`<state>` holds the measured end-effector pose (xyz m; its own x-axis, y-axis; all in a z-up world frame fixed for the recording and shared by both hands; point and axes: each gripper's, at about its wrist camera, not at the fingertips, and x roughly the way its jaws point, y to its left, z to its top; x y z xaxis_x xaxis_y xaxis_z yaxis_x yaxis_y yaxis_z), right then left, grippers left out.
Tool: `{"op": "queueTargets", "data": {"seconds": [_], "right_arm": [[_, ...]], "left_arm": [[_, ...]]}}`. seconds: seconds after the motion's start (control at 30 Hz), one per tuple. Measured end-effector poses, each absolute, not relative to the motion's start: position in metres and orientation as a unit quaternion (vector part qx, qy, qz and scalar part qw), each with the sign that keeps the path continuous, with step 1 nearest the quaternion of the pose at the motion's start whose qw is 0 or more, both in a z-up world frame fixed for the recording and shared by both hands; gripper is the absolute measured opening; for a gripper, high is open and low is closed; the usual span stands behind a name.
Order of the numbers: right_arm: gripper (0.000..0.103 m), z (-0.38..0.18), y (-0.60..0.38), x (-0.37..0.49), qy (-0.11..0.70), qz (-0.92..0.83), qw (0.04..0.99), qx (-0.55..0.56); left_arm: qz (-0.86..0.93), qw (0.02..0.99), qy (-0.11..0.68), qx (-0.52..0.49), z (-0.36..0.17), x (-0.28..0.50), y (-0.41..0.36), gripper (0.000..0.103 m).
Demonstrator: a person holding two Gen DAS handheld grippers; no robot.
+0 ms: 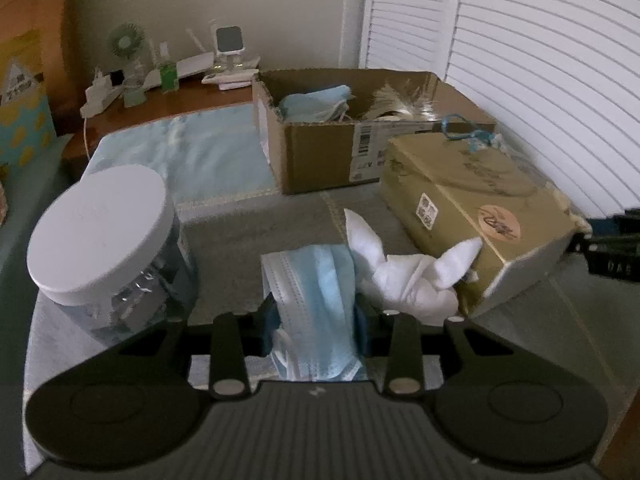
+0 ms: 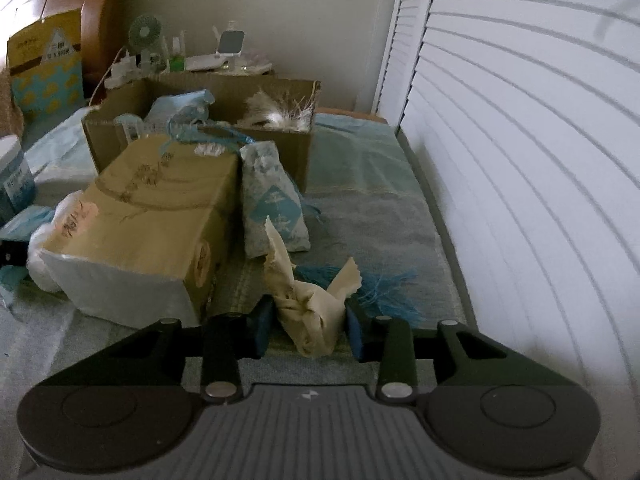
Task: Organize soft objects
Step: 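Drop the cream cloth into the box with the right tool while the left grasps the mask stack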
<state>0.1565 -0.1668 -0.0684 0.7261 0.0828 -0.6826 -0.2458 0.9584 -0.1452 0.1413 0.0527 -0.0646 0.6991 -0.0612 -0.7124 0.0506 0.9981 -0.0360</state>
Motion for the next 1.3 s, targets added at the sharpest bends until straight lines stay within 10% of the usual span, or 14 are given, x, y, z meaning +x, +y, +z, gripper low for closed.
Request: {"op": "queueTargets", "data": {"seconds": [1.3], "right_arm": [[0.042,0.039,-0.106,0.220,0.298,0.168,0.926,-0.160]], "left_arm": [[-0.132,0.926,0.352,0.036,-0.007,0.097,0.078,0.034]]}}
